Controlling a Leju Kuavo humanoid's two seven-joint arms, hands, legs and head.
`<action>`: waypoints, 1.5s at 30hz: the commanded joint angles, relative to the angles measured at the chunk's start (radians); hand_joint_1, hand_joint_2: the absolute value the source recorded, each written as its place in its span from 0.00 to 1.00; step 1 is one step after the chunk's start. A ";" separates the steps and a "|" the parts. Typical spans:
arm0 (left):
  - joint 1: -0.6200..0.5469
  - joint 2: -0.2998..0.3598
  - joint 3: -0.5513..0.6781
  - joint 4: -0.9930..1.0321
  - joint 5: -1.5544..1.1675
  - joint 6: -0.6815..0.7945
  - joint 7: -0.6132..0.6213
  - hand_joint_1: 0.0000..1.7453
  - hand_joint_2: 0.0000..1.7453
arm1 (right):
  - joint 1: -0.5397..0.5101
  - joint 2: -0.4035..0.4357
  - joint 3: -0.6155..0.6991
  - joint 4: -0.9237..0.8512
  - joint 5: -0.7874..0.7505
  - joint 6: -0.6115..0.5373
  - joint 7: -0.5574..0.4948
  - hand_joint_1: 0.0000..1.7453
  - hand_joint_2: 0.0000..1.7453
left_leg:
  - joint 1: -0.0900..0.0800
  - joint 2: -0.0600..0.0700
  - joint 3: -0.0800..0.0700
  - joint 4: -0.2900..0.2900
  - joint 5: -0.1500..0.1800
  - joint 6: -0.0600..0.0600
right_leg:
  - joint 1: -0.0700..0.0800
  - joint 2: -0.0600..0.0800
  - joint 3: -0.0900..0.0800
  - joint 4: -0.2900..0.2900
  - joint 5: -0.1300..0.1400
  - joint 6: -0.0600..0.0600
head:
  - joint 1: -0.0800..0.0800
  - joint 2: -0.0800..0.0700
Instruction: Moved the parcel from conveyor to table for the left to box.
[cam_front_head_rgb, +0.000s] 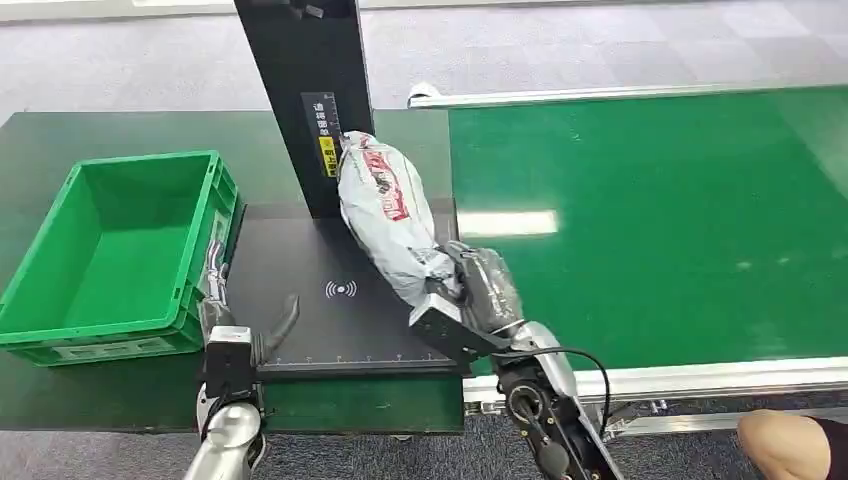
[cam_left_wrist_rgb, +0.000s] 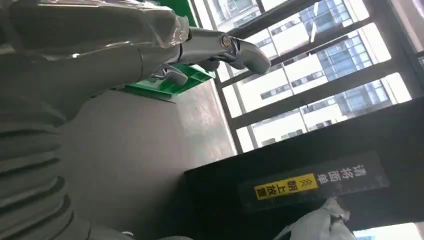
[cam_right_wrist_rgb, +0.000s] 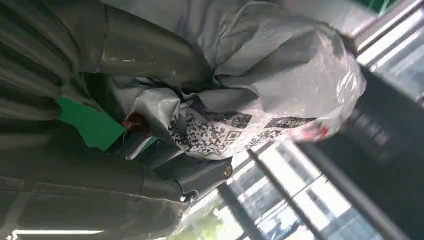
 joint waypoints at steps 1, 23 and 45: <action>-0.058 -0.005 0.055 0.074 -0.010 0.010 0.035 0.00 1.00 | -0.149 0.087 0.117 0.315 -0.015 0.036 0.035 1.00 1.00 | 0.000 0.003 0.003 -0.002 0.000 0.000 | 0.000 0.004 0.002 -0.001 0.001 -0.001 | 0.000 0.000; 0.008 -0.016 0.102 0.010 -0.068 -0.010 0.059 0.00 1.00 | -0.010 -0.016 -0.092 0.027 -0.405 0.158 -0.131 0.00 1.00 | 0.000 -0.003 0.001 -0.001 0.000 0.001 | 0.000 -0.002 0.001 -0.001 0.000 0.000 | 0.001 0.000; 0.081 0.016 -0.165 -0.152 -0.279 -0.351 0.134 0.00 1.00 | 0.395 -0.037 -0.599 -0.248 -0.584 0.159 -0.265 0.00 1.00 | -0.001 -0.002 0.001 -0.001 -0.001 0.000 | 0.000 -0.002 0.002 -0.002 -0.001 0.000 | 0.000 0.000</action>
